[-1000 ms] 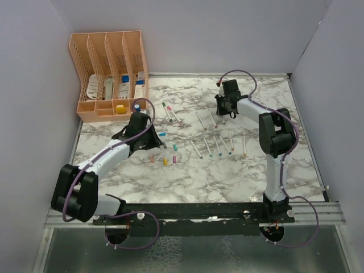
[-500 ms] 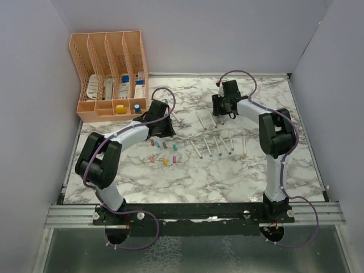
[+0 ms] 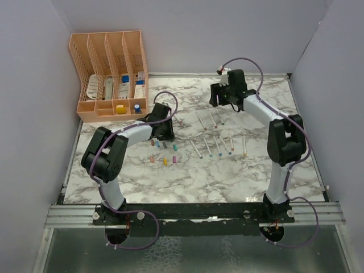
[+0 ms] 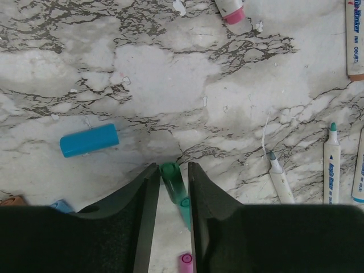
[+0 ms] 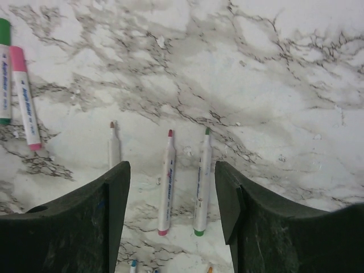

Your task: Open the pen caps

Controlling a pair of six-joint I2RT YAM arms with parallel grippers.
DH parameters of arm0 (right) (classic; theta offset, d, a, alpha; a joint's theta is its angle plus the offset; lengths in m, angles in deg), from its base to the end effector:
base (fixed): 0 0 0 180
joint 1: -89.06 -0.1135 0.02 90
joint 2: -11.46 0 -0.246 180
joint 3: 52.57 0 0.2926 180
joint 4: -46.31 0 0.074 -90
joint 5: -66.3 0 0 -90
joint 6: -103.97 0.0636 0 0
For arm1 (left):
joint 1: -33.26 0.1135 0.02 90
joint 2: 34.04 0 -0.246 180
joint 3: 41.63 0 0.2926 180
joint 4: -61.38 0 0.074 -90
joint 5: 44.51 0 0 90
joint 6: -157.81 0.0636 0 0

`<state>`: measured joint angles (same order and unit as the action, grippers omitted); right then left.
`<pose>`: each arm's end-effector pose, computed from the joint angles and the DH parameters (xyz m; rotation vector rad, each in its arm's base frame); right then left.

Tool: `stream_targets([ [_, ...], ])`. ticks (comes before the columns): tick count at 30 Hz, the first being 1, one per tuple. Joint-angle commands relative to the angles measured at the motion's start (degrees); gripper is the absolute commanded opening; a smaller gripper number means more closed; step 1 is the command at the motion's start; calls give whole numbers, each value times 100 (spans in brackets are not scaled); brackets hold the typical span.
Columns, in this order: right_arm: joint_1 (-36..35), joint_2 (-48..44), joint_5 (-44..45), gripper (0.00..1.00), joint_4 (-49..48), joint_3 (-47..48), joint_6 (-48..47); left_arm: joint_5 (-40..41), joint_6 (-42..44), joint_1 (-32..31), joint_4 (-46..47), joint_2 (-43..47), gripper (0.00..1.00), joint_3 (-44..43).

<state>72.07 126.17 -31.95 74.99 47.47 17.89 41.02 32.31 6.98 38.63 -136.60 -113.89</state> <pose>0.4807 0.1564 0.1689 -0.3390 2.3193 0.3495 0.3643 -0.1854 0.0962 -0.1736 2.5711 -0.5283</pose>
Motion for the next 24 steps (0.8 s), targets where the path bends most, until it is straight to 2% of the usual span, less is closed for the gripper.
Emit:
stream_targets([
  [1,-383,-247,-321,61,152,375,-236,204,76,-8,142,-17,34,21],
  [4,-755,-98,-214,66,310,626,-295,242,79,-11,107,22,43,39],
  [7,-1098,132,-126,67,352,826,-308,283,23,-3,73,255,47,92],
  [11,-1441,536,-10,73,454,1232,-313,443,-90,5,106,1121,56,316],
  [15,-1637,959,124,81,607,1689,-379,614,-214,22,234,2317,75,785],
  [16,-1678,1067,168,82,651,1803,-395,637,-231,31,284,2642,83,935],
  [17,-1703,1166,206,82,708,1918,-410,632,-212,39,361,2947,94,1093],
  [18,-1731,1264,255,82,762,2039,-432,638,-237,52,395,3234,98,1253],
  [24,-1899,1690,677,80,939,2356,-599,583,-385,132,217,4570,99,1895],
])
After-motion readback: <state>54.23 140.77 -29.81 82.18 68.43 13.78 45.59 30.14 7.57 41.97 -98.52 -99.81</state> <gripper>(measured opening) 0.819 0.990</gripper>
